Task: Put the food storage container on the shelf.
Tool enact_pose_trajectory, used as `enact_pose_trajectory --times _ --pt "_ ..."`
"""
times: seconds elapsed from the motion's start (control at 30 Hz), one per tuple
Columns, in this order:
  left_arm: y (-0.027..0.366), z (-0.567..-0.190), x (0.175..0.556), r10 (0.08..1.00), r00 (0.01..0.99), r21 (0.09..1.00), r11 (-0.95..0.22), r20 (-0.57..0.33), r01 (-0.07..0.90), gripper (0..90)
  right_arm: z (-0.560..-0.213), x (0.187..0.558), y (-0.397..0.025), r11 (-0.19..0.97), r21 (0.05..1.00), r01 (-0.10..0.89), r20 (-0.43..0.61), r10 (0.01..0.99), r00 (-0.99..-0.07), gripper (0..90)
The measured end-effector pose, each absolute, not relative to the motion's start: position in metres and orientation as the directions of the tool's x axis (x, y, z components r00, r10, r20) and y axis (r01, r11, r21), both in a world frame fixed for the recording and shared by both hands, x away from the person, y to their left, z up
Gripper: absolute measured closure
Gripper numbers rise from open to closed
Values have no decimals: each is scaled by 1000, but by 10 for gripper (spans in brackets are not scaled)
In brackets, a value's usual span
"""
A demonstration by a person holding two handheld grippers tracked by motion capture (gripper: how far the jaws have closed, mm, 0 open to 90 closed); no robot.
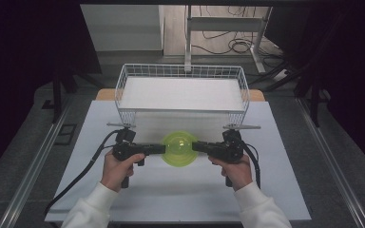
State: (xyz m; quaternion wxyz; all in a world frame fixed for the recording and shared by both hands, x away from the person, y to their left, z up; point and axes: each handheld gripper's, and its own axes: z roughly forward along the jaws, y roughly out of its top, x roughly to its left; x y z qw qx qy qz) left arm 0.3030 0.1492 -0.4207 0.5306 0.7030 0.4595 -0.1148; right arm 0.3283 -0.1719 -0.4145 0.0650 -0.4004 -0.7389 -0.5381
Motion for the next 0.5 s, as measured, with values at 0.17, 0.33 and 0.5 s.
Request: enact_pose_trajectory --times 0.17,0.33,0.5 --pt "149 -410 303 519 559 651 -7 -646 759 807 -404 328 -172 100 759 644 512 520 -684 803" --pt "150 -400 304 523 564 661 0 -640 751 809 -393 329 -172 98 771 630 501 518 -694 803" --pt "152 -389 306 525 572 672 0 -631 741 809 -382 330 -170 92 782 617 493 516 -701 803"
